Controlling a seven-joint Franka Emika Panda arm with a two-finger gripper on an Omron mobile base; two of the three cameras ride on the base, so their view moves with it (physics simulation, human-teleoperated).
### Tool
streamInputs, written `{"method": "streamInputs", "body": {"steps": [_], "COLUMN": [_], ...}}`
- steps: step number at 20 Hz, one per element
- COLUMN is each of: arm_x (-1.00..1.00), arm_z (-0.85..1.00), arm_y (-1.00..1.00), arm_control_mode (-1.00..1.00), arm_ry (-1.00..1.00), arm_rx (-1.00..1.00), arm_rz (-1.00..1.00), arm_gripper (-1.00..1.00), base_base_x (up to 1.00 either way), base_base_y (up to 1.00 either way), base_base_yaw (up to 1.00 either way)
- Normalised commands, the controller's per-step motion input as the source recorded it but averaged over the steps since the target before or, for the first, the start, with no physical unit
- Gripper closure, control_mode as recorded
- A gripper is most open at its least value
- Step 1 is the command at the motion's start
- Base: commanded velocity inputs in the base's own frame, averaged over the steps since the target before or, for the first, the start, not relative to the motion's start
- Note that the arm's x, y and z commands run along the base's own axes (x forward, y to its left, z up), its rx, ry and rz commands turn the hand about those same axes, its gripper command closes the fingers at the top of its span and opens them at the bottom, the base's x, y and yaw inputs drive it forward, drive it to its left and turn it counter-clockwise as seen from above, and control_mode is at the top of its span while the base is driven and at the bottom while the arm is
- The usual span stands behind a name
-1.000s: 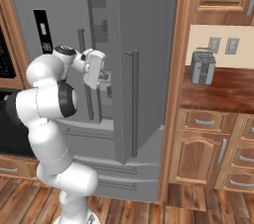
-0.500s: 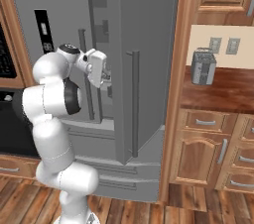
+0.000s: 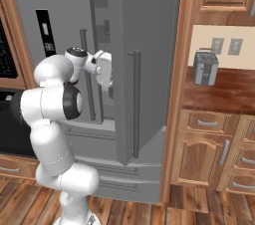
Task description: Place one of the steaks on the plate and the other in the bowl. Then place the bowl in the fridge.
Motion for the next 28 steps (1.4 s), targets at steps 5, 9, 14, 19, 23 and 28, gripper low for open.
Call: {"method": "streamInputs", "body": {"steps": [5, 9, 14, 19, 23, 28], "arm_x": [0.00, 0.00, 0.00, 0.00, 0.00, -0.56], "arm_z": [-0.04, 0.00, 0.00, 0.00, 0.00, -0.06], "arm_y": [-1.00, -1.00, -1.00, -1.00, -1.00, 0.30], "arm_control_mode": [-1.00, -1.00, -1.00, -1.00, -1.00, -1.00], "arm_ry": [0.00, 0.01, 0.13, 0.05, 0.00, -0.18], "arm_rx": [0.00, 0.00, 0.23, 0.35, 0.31, 0.05], "arm_rz": [-0.01, -0.01, 0.01, 0.10, 0.16, 0.06], "arm_gripper": [1.00, 1.00, 1.00, 1.00, 1.00, 1.00], "base_base_x": [0.00, 0.00, 0.00, 0.00, 0.00, 0.00], "base_base_y": [0.00, 0.00, 0.00, 0.00, 0.00, 0.00], "base_base_yaw": [0.00, 0.00, 0.00, 0.00, 0.00, 0.00]}}
